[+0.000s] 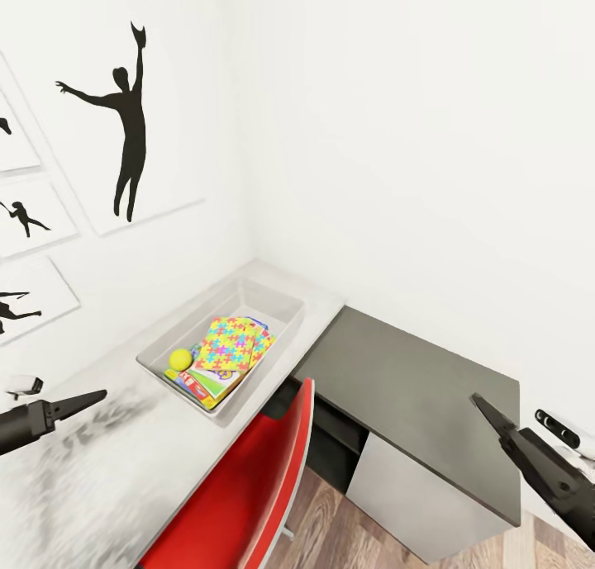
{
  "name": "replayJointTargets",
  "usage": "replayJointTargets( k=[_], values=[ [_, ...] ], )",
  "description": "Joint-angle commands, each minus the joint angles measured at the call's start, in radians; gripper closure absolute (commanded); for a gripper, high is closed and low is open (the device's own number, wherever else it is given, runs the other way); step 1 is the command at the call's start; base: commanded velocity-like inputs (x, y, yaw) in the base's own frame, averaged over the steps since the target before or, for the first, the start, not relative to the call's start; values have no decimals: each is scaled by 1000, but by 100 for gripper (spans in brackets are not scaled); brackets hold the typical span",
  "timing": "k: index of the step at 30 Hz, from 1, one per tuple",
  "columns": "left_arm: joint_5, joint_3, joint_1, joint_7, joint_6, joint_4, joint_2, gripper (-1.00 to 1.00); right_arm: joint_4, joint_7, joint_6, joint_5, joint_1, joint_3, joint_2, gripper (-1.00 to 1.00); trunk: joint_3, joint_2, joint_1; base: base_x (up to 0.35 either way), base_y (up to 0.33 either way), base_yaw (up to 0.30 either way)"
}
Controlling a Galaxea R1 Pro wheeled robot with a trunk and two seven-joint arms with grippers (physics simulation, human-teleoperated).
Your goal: Put all the toys in the child's room - the three board games (two on the bed and one on the table), the two jigsaw puzzles on the table, and the tennis ball on the table - inside the toy box on the table in the child's room.
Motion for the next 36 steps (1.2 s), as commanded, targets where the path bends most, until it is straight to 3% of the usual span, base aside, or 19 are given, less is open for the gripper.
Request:
replayJointTargets(
  k=[1, 20, 26, 36],
  values=[
    [-1, 1, -1, -4, 11, 0, 0, -100, 0, 1, 10, 17, -1, 0, 0, -100, -2, -2, 1, 0, 0, 0],
    [2, 1, -1, -4, 11, -2, 8, -100, 1, 0, 10, 30, -1, 0, 0, -100, 12, -2, 1, -5, 0, -47],
    [30, 0, -1, -4, 11, -2, 9, -100, 1, 5, 10, 29, -1, -1, 0, -100, 21, -2, 1, -192, 0, -140],
    [39, -1, -1, -4, 11, -2, 10, -100, 1, 5, 10, 29, -1, -1, 0, -100, 37, -2, 1, -40, 0, -163]
  ],
)
